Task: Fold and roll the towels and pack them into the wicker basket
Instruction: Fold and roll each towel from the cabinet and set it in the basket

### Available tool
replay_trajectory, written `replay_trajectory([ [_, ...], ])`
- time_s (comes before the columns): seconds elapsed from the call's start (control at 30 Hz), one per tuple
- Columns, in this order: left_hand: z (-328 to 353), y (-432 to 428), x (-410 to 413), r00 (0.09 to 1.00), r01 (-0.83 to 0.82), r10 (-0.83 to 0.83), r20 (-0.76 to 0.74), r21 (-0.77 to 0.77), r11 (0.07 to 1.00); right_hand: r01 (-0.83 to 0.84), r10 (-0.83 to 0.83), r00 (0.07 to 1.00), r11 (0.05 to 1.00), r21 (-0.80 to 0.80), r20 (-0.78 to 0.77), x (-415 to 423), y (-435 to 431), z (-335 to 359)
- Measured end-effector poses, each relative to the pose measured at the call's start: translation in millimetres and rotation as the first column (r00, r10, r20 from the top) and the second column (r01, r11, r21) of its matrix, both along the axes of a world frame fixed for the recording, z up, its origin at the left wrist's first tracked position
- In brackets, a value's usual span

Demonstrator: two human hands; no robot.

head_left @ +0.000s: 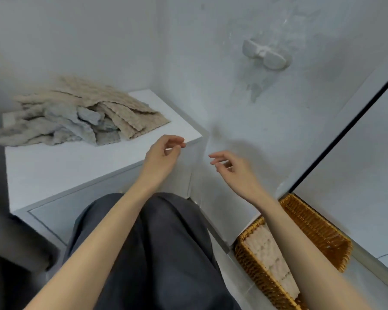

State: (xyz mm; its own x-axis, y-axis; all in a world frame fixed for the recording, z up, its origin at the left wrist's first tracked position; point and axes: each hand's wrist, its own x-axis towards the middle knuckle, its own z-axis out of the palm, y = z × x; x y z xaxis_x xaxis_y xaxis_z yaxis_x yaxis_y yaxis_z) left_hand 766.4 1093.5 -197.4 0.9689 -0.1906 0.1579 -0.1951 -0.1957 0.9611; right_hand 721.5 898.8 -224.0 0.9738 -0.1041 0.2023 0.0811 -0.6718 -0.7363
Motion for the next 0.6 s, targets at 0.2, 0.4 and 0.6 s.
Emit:
replay_trajectory([
  [0.2,15,82,21,0.992,-0.125,0.117,0.055,0.173,0.977,-0.125,0.124,0.991,0.992,0.027,0.056,49,54,30],
  [0.4,1,147,29,0.98,-0.197,0.177,0.09,0.547,0.814,-0.239,0.241,0.97,0.97,-0.041,0.036,90,105,36],
  [0.6,-17,179,35,0.975,-0.181,0.208,0.074,0.808,0.56,-0.284,0.286,0.958,0.957,-0.061,0.022,129,147,35],
])
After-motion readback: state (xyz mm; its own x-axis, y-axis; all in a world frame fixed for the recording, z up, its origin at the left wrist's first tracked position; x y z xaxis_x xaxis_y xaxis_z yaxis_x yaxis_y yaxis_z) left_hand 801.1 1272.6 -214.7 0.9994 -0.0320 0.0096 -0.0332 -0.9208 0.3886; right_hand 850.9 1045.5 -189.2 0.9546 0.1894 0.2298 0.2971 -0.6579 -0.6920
